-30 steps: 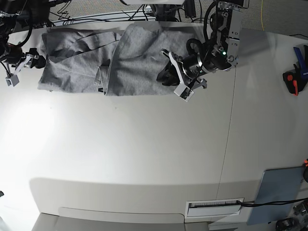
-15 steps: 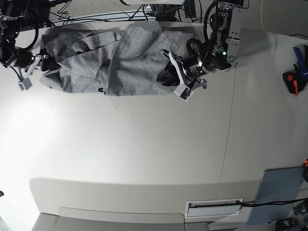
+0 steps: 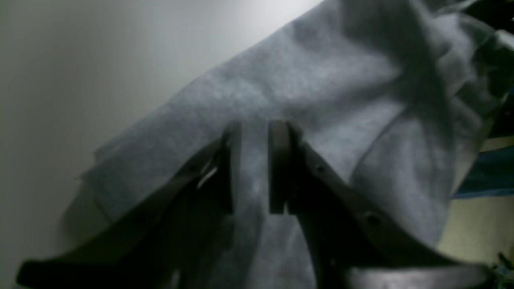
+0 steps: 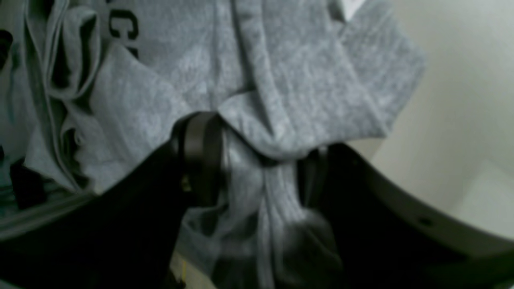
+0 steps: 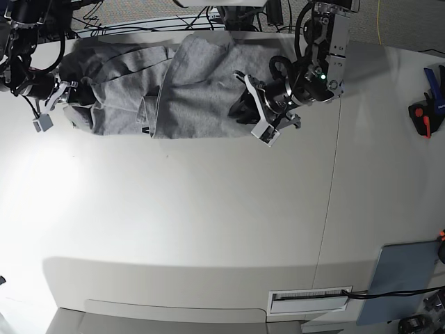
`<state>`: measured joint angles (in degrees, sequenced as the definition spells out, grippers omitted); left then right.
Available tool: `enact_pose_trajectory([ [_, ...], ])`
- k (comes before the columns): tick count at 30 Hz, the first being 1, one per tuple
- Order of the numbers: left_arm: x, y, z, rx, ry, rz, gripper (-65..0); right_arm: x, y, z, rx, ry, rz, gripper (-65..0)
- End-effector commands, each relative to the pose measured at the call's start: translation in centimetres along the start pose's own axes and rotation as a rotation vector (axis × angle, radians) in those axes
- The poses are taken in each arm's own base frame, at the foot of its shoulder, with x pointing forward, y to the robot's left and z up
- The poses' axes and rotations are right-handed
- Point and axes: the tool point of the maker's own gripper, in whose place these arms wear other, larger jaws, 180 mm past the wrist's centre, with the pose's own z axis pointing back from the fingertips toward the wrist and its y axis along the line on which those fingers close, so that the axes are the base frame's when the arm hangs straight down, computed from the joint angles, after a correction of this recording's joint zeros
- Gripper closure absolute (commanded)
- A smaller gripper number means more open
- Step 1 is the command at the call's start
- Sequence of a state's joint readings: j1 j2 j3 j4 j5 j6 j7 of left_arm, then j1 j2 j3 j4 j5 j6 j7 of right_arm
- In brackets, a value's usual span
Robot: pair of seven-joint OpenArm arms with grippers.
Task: Fold the T-shirt properly
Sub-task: 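Grasp the strip end with the right gripper while the left holds the fold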
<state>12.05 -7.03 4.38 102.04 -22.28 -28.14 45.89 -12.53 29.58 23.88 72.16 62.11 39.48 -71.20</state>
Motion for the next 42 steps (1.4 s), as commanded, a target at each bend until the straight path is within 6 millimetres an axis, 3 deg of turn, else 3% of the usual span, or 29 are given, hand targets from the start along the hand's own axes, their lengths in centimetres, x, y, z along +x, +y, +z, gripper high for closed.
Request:
enact_pose_trajectory([
  [1,1.4,-0.2,0.2,-0.01,-0.051,-0.013,-13.1,-1.5,-2.7,1.3,-0.124,0.085,-0.012,-30.0],
  [5,1.5,-0.2,0.2,-0.011,-0.052,-0.013,-13.1,2.1,-4.1,3.9,-0.157,-0.058,-0.015,-30.0],
  [8,1.5,-0.2,0.2,-0.011,-0.051,-0.013,-13.1,3.2,-4.5,5.4,-0.16,-0.101,-0.039,-30.0],
  [12,1.5,-0.2,0.2,-0.01,-0.051,-0.013,-13.1,3.4,-3.6,6.2,-0.093,-0.151,-0.075,-30.0],
  [20,1.5,-0.2,0.2,-0.011,-0.052,-0.013,-13.1,-0.3,-3.9,6.3,-0.09,-0.08,-0.117,-30.5],
  [34,1.5,-0.2,0.2,-0.01,-0.051,-0.013,-13.1,0.6,-2.8,6.5,-0.025,-0.139,-0.127,-30.6],
  [42,1.4,-0.2,0.2,-0.01,-0.051,-0.013,-13.1,2.4,-4.1,8.9,-0.085,-0.129,-0.069,-32.5],
])
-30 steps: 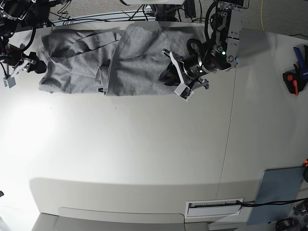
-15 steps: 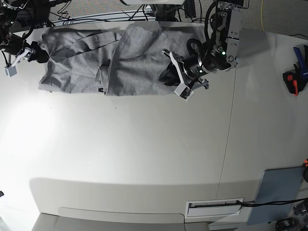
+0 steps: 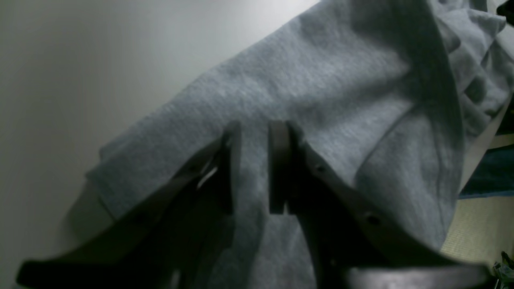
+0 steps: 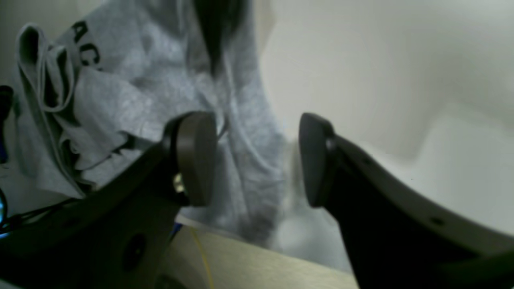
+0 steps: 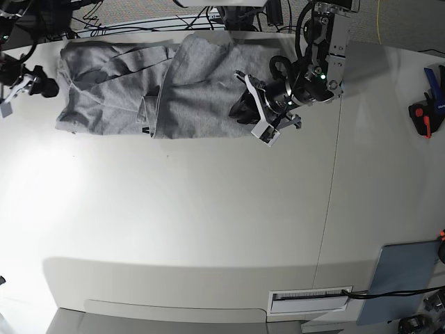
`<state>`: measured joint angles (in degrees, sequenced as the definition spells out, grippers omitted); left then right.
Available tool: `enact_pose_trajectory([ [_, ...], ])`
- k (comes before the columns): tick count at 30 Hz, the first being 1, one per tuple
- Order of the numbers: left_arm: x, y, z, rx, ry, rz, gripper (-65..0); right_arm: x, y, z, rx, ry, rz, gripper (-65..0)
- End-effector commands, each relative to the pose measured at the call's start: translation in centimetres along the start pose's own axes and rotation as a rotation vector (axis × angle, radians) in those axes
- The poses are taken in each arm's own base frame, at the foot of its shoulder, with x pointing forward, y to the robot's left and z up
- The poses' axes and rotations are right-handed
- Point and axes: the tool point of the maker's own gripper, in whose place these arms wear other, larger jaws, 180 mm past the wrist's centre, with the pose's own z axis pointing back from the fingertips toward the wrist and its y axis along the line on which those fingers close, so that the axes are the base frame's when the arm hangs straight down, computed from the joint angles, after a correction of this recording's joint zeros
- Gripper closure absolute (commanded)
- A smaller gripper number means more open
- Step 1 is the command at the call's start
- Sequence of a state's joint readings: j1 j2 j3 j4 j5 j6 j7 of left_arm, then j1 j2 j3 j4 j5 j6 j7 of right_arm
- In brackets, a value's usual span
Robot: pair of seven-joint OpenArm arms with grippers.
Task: Fold the T-shirt properly
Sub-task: 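Grasp the strip end with the right gripper while the left holds the fold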
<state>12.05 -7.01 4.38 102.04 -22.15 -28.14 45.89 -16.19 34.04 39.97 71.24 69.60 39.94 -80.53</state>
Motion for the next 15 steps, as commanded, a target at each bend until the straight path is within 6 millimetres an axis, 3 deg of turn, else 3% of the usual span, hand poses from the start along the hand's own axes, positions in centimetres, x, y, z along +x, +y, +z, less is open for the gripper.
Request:
enact_pose_trajectory([
  [1,1.5,-0.3,0.2,-0.012,-0.053,-0.011,-13.1,1.7,0.1,1.0,-0.002,-0.037,0.031,-32.5],
  [15,1.5,-0.3,0.2,-0.012,-0.052,-0.011,-13.1,1.2,1.8,-1.5,0.05,-0.004,0.061,-32.6],
])
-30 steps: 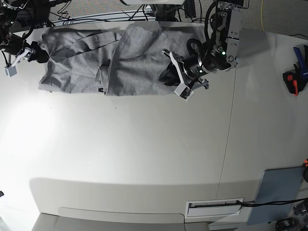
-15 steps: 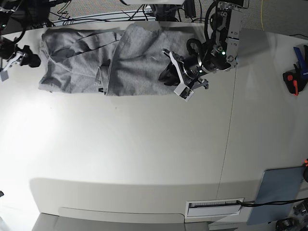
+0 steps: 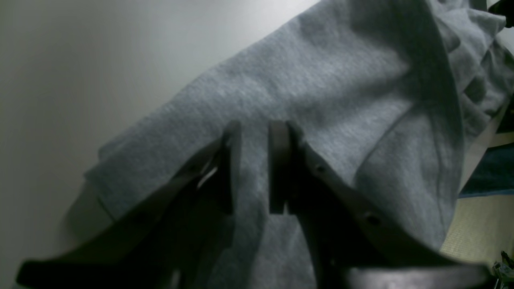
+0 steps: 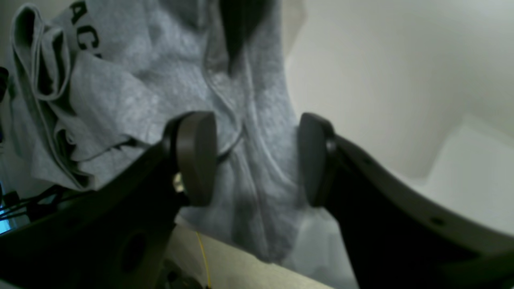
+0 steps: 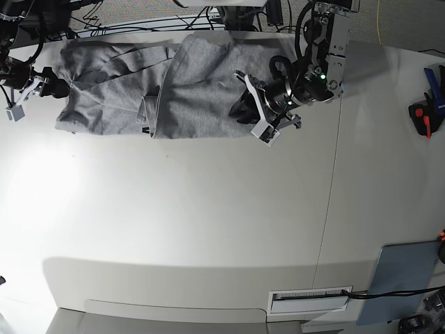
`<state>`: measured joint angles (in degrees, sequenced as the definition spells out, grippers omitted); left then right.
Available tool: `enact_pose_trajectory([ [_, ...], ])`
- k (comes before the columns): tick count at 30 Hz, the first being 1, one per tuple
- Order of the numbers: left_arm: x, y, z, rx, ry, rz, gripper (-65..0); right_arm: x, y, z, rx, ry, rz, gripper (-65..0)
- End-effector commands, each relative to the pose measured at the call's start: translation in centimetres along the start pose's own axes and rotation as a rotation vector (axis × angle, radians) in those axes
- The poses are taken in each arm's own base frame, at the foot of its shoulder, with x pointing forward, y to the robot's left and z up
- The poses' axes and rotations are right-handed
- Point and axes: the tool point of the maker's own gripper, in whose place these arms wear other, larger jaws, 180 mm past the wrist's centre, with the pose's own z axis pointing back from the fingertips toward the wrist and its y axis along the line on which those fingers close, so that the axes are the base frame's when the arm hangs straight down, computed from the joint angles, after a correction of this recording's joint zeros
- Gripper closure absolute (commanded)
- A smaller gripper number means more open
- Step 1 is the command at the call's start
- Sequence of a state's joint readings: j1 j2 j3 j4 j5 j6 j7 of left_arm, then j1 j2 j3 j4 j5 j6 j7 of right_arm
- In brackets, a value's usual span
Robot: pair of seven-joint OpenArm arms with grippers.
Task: Fold the T-shirt properly
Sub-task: 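Grasp the strip end with the right gripper while the left holds the fold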
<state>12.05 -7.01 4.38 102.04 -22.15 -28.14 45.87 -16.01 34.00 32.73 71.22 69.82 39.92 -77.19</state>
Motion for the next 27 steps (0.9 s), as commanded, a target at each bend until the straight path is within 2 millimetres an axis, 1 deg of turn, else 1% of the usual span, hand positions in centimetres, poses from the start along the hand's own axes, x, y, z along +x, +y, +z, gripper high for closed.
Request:
enact_pose_trajectory([
  [1,1.47,-0.25,0.24,-0.012,-0.052,-0.011,-13.1,2.16,0.11,1.03,-0.001,-0.056,0.03,-32.6],
  [5,1.47,-0.25,0.24,-0.012,-0.052,-0.011,-13.1,2.56,0.4,1.11,0.015,-0.071,0.029,-32.7],
  [16,1.47,-0.25,0.24,-0.012,-0.052,-0.011,-13.1,2.46,0.09,1.07,-0.003,-0.067,0.033,-32.7],
  [20,1.48,-0.25,0.23,-0.012,-0.052,-0.011,-13.1,2.71,0.42,0.65,0.013,-0.1,0.02,-32.7],
  [24,1.46,-0.25,0.24,-0.012,-0.052,-0.012,-13.1,2.24,-0.06,0.47,-0.023,-0.028,0.029,-32.6],
  [27,1.49,-0.25,0.23,-0.012,-0.052,-0.012,-13.1,2.66,-0.41,0.44,-0.049,-0.02,0.045,-32.6],
])
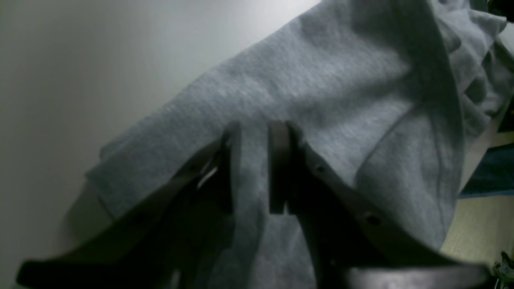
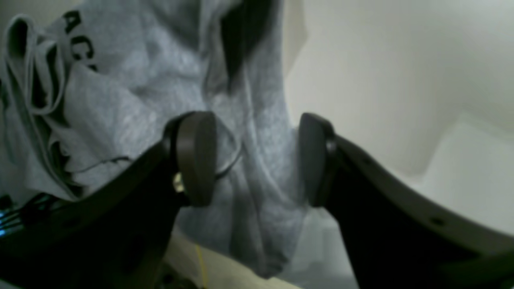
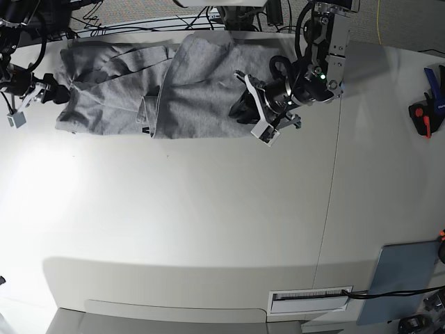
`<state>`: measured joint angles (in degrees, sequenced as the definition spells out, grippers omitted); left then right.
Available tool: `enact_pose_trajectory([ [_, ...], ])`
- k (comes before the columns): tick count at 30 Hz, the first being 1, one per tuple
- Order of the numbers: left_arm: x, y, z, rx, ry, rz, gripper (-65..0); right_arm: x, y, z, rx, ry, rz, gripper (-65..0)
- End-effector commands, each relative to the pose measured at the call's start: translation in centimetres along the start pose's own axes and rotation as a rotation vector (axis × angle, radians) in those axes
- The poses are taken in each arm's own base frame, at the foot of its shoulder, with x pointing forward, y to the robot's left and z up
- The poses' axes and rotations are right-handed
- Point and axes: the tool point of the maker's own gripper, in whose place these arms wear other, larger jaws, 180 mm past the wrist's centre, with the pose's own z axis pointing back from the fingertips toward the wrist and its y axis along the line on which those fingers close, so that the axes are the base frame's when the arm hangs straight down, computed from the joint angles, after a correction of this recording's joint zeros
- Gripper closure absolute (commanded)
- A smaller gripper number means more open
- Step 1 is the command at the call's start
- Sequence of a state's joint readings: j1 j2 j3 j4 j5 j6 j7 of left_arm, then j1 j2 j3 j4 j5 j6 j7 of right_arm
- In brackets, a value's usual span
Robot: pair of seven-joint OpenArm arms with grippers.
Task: Fold the T-shirt properly
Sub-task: 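Grasp the strip end with the right gripper while the left holds the fold, then lift the right gripper's end and fold it over toward the left gripper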
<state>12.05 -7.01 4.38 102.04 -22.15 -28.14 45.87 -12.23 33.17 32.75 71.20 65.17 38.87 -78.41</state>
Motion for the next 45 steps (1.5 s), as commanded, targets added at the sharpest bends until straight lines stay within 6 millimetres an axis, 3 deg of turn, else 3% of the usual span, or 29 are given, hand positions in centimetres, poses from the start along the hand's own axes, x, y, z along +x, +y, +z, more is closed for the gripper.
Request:
enact_pose_trajectory([
  [1,1.5,-0.2,0.2,-0.012,-0.052,-0.012,-13.1,1.7,-0.1,1.0,-0.009,-0.038,0.032,-32.6],
  [9,1.5,-0.3,0.2,-0.012,-0.053,-0.012,-13.1,1.3,-0.6,0.8,-0.032,-0.023,0.03,-32.6],
  [16,1.5,-0.2,0.2,-0.012,-0.052,-0.012,-13.1,-0.3,1.8,-1.6,0.06,0.014,0.016,-32.6],
  [22,1.5,-0.3,0.2,-0.012,-0.052,-0.012,-13.1,-0.7,2.3,-2.3,0.072,0.038,0.031,-32.6],
  [24,1.5,-0.2,0.2,-0.012,-0.052,-0.012,-13.1,-1.1,1.5,-2.4,0.027,0.057,0.043,-32.6],
  [28,1.5,-0.2,0.2,-0.012,-0.052,-0.012,-13.1,-1.8,-2.0,-2.1,-0.169,0.101,0.032,-32.6],
  [30,1.5,-0.3,0.2,-0.012,-0.053,-0.012,-13.1,-1.9,-2.2,-2.0,-0.181,0.107,0.03,-32.6],
  [36,1.5,-0.2,0.2,-0.012,-0.053,-0.011,-13.1,-2.5,-0.6,-3.1,-0.107,0.125,0.038,-32.6],
  [45,1.5,-0.2,0.2,-0.012,-0.052,-0.012,-13.1,-5.5,2.2,-6.1,-0.036,0.273,0.127,-32.6],
])
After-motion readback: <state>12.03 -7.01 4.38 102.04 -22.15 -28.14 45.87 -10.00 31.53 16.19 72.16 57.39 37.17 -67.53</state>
